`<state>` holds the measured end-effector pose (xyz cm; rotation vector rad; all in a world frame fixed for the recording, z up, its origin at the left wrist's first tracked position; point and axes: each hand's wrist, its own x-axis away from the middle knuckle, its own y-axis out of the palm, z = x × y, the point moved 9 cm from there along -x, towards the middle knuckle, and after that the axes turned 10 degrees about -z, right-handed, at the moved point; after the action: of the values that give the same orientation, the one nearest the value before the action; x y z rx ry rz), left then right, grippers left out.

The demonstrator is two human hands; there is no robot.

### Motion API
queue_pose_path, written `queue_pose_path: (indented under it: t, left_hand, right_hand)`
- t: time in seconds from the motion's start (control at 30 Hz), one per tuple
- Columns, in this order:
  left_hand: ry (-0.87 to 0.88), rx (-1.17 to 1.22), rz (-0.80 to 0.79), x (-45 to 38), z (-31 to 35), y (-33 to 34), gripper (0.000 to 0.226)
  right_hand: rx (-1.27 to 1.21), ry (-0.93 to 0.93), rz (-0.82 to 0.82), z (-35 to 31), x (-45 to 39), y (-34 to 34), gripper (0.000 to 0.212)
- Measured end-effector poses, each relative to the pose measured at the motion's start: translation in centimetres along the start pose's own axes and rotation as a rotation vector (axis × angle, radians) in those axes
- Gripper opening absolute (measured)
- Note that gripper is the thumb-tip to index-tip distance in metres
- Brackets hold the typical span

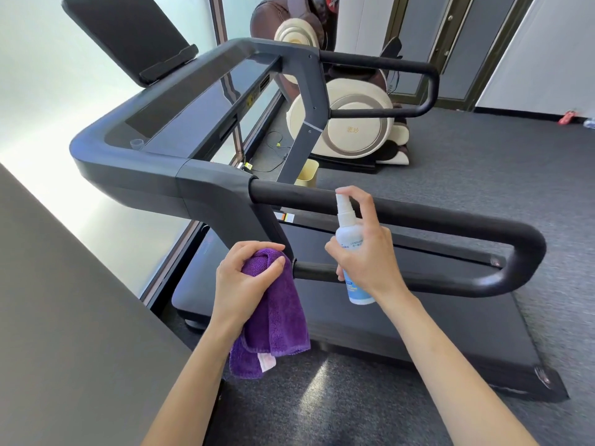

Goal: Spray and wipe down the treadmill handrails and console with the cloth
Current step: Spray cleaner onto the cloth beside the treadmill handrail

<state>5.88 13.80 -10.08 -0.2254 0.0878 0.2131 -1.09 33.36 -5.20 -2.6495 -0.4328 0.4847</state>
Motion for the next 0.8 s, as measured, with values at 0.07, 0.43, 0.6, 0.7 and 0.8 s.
queue_pose_path:
  t: [0.07,0.43,0.6,0.7,0.8]
  left_hand:
    - [0.001,0.001,-0.008,0.0,0.0,0.2,0.021]
    - [-0.096,0.008,-0.252,0.3,-0.2,4.1,0.027]
    - [-0.12,0.071,-0.483,1.3,-0.2,7.7,0.036]
    - [-0.106,0.144,-0.553,1.7,-0.1,8.6,0.036]
    - [-0.05,0.136,-0.508,1.3,0.4,8.1,0.033]
  right_hand:
    - [-0.044,-0.002,0.05,-0.2,-0.1,0.0,0.07]
    - [-0.225,0.036,-0.056,0.2,-0.2,1.5,0.069]
    - [-0.422,0.007,-0.161,0.3,0.2,2.7,0.068]
    - [-0.395,-0.001,-0.172,0.1,0.3,2.5,0.068]
    - [-0.2,-0.007,-0.1,-0.7,0.6,1.9,0.069]
